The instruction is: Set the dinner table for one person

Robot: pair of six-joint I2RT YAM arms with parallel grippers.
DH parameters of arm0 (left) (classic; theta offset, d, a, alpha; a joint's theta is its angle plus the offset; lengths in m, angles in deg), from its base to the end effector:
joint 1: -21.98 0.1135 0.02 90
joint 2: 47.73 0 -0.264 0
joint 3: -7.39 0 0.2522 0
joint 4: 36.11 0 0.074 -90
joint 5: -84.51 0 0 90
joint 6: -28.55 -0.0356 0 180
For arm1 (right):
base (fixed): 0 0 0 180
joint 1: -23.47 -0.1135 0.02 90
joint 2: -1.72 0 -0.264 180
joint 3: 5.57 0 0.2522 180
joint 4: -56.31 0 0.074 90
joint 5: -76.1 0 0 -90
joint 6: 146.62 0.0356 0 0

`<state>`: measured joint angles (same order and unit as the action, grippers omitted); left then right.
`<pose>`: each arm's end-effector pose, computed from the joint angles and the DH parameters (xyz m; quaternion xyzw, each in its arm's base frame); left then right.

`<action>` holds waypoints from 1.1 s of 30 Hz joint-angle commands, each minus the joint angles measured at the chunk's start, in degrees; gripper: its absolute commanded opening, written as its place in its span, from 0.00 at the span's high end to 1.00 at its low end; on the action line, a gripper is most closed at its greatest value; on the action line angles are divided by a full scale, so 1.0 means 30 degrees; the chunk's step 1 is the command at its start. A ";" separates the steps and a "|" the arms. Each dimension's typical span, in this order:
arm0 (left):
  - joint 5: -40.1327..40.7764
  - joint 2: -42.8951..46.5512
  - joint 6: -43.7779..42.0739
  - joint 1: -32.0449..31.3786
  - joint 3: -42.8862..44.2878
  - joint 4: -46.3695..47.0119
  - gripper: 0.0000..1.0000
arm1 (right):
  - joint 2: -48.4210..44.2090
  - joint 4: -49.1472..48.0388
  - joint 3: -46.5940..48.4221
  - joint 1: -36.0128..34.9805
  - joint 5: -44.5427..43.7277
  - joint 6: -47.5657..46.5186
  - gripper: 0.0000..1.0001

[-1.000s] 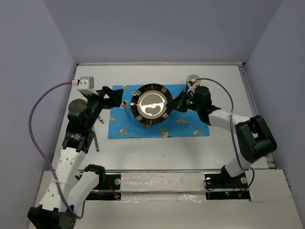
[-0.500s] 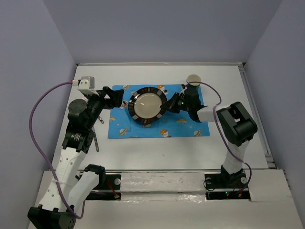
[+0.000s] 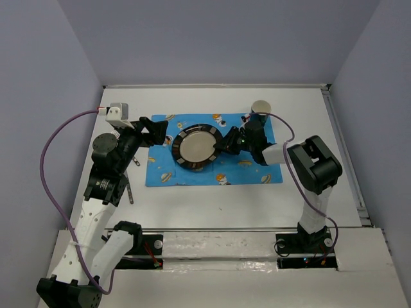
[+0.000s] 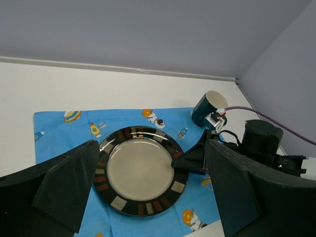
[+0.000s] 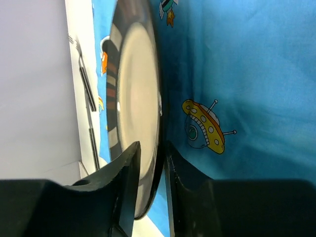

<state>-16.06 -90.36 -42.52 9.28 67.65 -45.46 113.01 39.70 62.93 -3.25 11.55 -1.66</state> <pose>0.1683 -0.0446 0.3844 0.0342 0.6543 -0.2632 0.7082 0.3470 0.1918 0.1413 0.0891 0.8314 0.4786 0.2678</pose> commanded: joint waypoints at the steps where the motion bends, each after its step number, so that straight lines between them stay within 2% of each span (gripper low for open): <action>1: -0.0140 0.0207 -0.0043 -0.0070 0.0086 0.0905 0.01 | -0.0562 -0.1628 0.1089 -0.0087 0.0159 -0.0097 0.62; 2: 0.0006 0.0178 -0.0014 -0.0070 0.0086 0.0847 0.01 | -0.0591 -0.1161 0.1147 -0.0087 0.0042 -0.0300 0.55; 3: 0.0065 0.0148 -0.0043 -0.0070 0.0086 0.0817 0.01 | -0.0620 -0.0866 0.1177 -0.0087 -0.0017 -0.0447 0.54; 4: 0.0182 0.0119 -0.0043 -0.0070 0.0086 0.0788 0.01 | -0.0649 -0.0486 0.1264 -0.0087 -0.0075 -0.0565 0.45; 8: 0.1233 -0.0173 -0.0014 -0.0041 0.0173 0.0408 0.01 | -0.1203 0.2059 0.1821 -0.0087 -0.0863 -0.1969 0.31; 9: 0.1498 -0.0232 -0.0014 -0.0041 0.0174 0.0320 0.01 | -0.1380 0.2647 0.1995 -0.0290 -0.1186 -0.2320 0.30; 11: 0.2084 -0.0466 0.0102 -0.0011 0.0203 0.0028 0.01 | -0.1819 0.3702 0.2260 -0.0293 -0.2062 -0.3313 0.22; 13: 0.2876 -0.0905 0.0161 -0.0011 0.0203 -0.0207 0.01 | -0.2261 0.5197 0.2523 -0.0468 -0.2681 -0.3990 0.21; 14: 0.3081 -0.1081 0.0220 0.0018 0.0232 -0.0382 0.01 | -0.2754 0.5637 0.2670 -0.0468 -0.3321 -0.4574 0.11; 19: 0.4050 -0.2866 0.0863 0.0690 0.0203 -0.1027 0.01 | -0.4250 0.7398 0.2380 -0.0468 -0.4557 -0.5955 0.07; 20: 0.4079 -0.3072 0.1039 0.0837 0.0116 -0.1203 0.01 | -0.4572 0.7428 0.2204 -0.0468 -0.4587 -0.6276 0.04; 25: 0.5337 -0.4477 0.2064 0.1715 -0.0382 -0.1439 0.02 | -0.7003 0.7604 0.0828 -0.0468 -0.3798 -0.7156 0.04; 29: 0.6452 -0.6059 0.2474 0.2882 -0.0647 -0.2053 0.12 | -0.9142 0.7925 -0.0432 -0.0468 -0.3766 -0.8209 0.12; 30: 0.6307 -0.6469 0.2534 0.3266 -0.0676 -0.1996 0.18 | -0.9552 0.8100 -0.0608 -0.0468 -0.3767 -0.8357 0.12; 33: 0.5371 -0.7934 0.2856 0.5170 -0.0764 -0.1645 0.24 | -1.0958 0.8161 -0.1341 -0.0468 -0.3651 -0.8506 0.14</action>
<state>-0.19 -110.16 -36.00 18.78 66.25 -51.43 84.85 63.61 61.33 -4.34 0.21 -24.00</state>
